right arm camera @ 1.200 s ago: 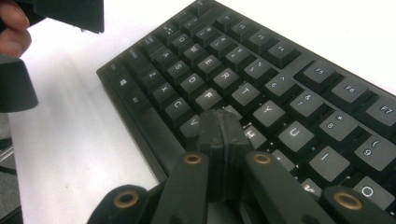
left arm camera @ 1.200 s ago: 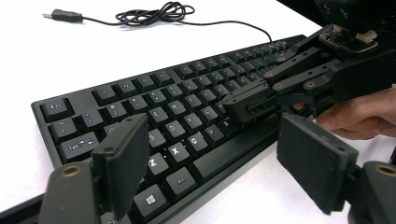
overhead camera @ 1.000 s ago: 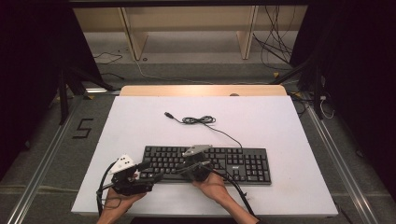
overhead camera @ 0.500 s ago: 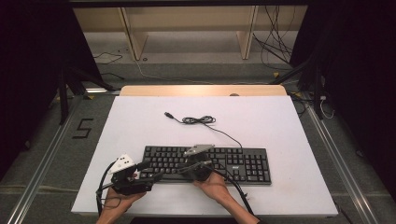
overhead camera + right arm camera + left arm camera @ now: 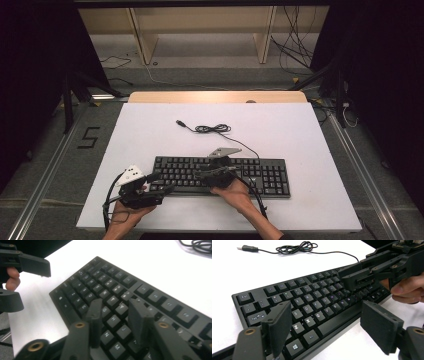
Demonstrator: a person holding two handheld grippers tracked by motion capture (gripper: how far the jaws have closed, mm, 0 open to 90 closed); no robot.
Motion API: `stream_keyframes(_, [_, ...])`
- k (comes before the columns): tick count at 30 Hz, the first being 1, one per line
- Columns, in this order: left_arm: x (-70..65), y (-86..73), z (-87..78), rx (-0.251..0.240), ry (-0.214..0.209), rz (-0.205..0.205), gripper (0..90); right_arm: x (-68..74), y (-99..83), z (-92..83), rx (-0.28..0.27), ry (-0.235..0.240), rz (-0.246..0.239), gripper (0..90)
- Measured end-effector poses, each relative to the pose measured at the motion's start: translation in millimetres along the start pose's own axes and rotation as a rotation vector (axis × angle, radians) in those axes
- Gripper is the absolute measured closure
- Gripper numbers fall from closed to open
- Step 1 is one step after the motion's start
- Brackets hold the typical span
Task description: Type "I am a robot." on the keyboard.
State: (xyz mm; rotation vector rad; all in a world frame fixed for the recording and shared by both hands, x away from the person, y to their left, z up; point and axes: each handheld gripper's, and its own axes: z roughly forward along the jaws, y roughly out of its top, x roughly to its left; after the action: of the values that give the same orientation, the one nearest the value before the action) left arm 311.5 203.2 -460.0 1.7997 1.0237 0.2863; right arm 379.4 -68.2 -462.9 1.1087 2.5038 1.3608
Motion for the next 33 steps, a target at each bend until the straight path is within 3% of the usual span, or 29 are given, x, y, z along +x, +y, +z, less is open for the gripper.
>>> stream_keyframes(2, [0.0,0.0,-0.1,0.0,0.0,0.0,24.9,-2.8,1.2,-2.5,-0.004,-0.008,0.006,53.7])
stream_keyframes(6, [0.2,0.1,-0.4,-0.002,0.001,0.001,24.9,-8.2,2.5,-6.4,-0.008,-0.024,0.017,46.7])
stream_keyframes(13, [0.3,0.1,-0.6,-0.003,0.002,0.001,24.9,-18.9,4.5,-15.2,-0.02,-0.049,0.034,47.1])
stream_keyframes(21, [0.2,0.2,-0.8,-0.003,0.003,0.002,24.9,-25.2,4.2,-18.3,-0.013,-0.073,0.031,56.1])
stream_keyframes(33, [0.6,0.2,-0.9,-0.006,0.005,0.001,24.9,-28.1,-0.1,-18.7,0.011,-0.093,0.021,83.1])
